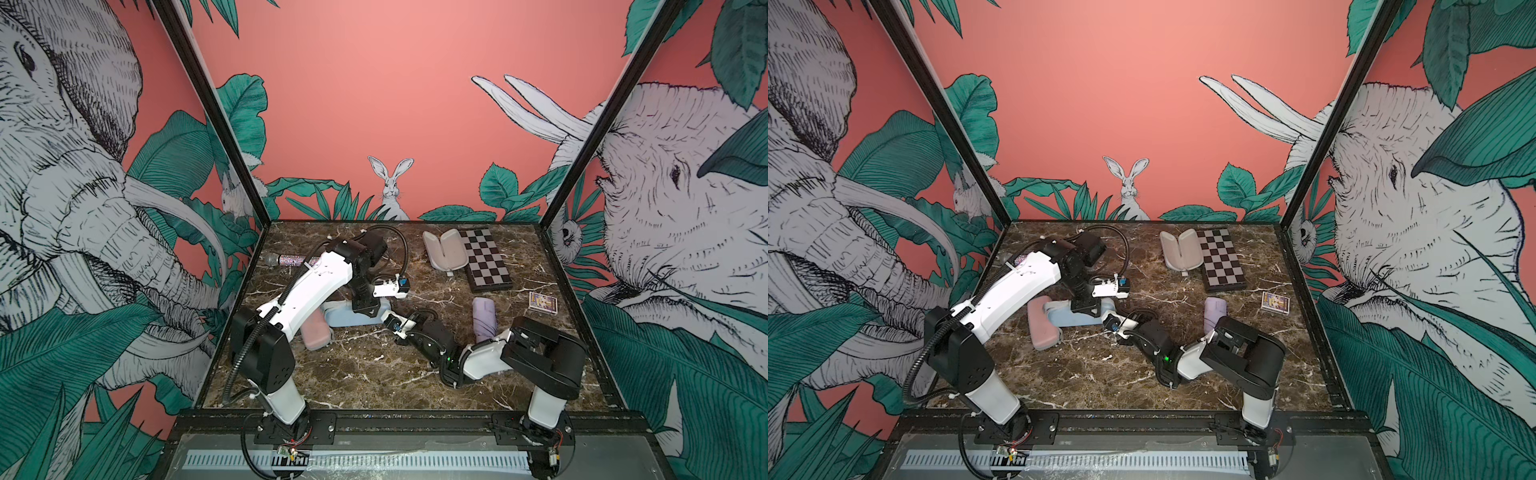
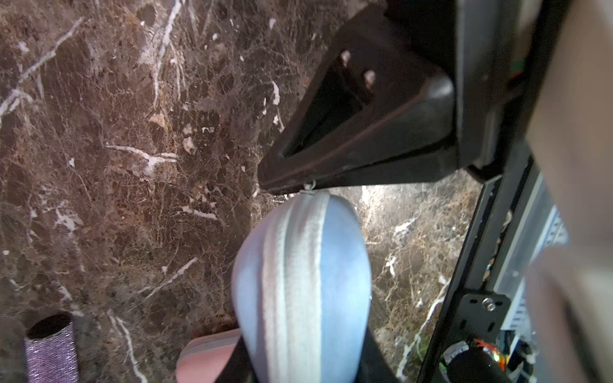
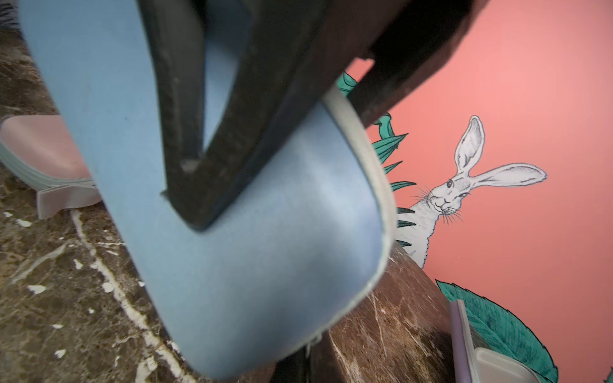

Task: Put umbrellas into zippered umbrella sleeves
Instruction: Zip the zipper on the umbrella sleeve.

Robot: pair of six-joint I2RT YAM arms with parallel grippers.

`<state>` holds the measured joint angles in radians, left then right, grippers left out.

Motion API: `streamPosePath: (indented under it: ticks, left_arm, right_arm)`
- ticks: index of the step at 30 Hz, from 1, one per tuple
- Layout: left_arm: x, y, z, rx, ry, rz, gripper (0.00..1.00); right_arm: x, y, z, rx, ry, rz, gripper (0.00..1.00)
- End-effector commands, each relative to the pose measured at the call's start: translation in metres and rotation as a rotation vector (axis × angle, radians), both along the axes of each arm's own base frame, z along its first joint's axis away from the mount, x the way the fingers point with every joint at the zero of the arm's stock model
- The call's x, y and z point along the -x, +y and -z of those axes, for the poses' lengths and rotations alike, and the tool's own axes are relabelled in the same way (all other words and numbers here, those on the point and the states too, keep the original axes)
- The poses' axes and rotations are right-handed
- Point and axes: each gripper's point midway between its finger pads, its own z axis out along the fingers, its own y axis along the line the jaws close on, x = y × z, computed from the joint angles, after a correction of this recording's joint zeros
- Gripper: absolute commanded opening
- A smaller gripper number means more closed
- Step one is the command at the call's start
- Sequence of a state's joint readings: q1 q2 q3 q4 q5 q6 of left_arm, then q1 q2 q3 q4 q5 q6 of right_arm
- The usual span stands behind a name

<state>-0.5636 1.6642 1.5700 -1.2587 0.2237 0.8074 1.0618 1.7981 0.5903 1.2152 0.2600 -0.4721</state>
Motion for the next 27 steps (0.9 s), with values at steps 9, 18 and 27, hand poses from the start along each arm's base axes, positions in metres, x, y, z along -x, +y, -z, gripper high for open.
streamPosePath:
  ticks: [9,18,27]
  left_arm:
    - [-0.038,-0.006,-0.026,0.228,-0.015,-0.243,0.0]
    - [-0.053,-0.019,-0.038,0.433,0.027,-0.377,0.0]
    - [-0.036,-0.024,-0.031,0.471,0.101,-0.328,0.0]
  right_arm:
    - [-0.002,-0.022,0.025,0.074,0.072,0.039,0.0]
    - [0.002,-0.026,0.043,0.096,0.181,0.02,0.0]
    - [-0.011,-0.03,0.045,0.069,0.273,-0.029,0.0]
